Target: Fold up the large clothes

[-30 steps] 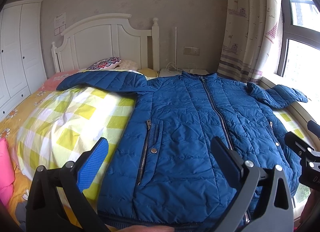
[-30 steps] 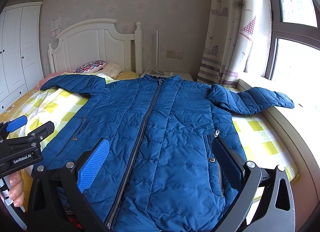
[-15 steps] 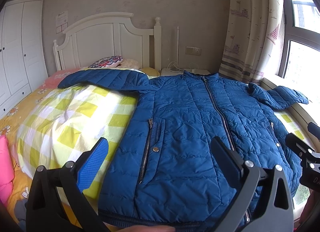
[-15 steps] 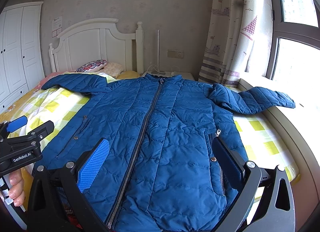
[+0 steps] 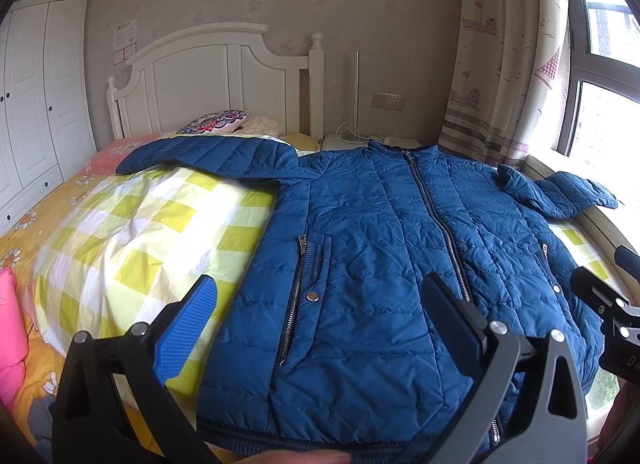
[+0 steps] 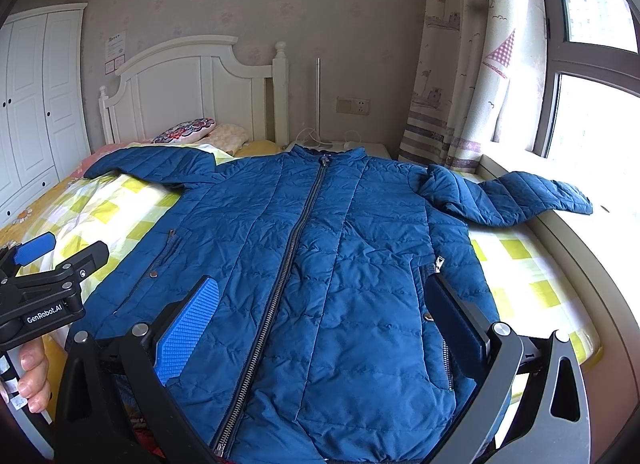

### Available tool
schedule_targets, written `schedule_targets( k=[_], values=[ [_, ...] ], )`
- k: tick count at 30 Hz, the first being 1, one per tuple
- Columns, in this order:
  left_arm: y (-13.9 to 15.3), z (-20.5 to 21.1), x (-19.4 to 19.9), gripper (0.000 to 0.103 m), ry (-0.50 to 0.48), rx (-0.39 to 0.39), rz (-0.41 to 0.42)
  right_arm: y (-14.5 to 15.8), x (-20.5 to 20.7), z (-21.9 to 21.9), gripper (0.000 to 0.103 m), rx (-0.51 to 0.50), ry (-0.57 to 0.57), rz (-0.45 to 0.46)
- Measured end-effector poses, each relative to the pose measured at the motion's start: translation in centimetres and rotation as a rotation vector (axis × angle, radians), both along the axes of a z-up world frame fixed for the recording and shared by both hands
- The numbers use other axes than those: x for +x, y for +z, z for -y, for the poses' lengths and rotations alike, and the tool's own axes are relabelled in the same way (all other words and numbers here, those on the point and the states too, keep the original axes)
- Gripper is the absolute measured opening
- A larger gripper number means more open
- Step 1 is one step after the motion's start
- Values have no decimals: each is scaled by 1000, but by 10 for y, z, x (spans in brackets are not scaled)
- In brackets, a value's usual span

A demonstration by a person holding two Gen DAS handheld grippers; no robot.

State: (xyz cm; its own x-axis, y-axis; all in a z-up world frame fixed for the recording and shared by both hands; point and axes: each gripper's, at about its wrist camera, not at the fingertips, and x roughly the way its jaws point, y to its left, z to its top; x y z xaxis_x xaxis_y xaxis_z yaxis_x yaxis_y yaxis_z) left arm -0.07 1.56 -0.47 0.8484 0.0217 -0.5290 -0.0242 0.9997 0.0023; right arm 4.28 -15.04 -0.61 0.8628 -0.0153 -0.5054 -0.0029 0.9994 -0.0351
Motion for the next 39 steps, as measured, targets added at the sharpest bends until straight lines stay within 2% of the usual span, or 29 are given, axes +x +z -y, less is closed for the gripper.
schedule_targets(
  k=[39],
  values=[
    [-2,-3,1,101,0,0,-6,-5,1,3,99,23,-1,-5]
  ],
)
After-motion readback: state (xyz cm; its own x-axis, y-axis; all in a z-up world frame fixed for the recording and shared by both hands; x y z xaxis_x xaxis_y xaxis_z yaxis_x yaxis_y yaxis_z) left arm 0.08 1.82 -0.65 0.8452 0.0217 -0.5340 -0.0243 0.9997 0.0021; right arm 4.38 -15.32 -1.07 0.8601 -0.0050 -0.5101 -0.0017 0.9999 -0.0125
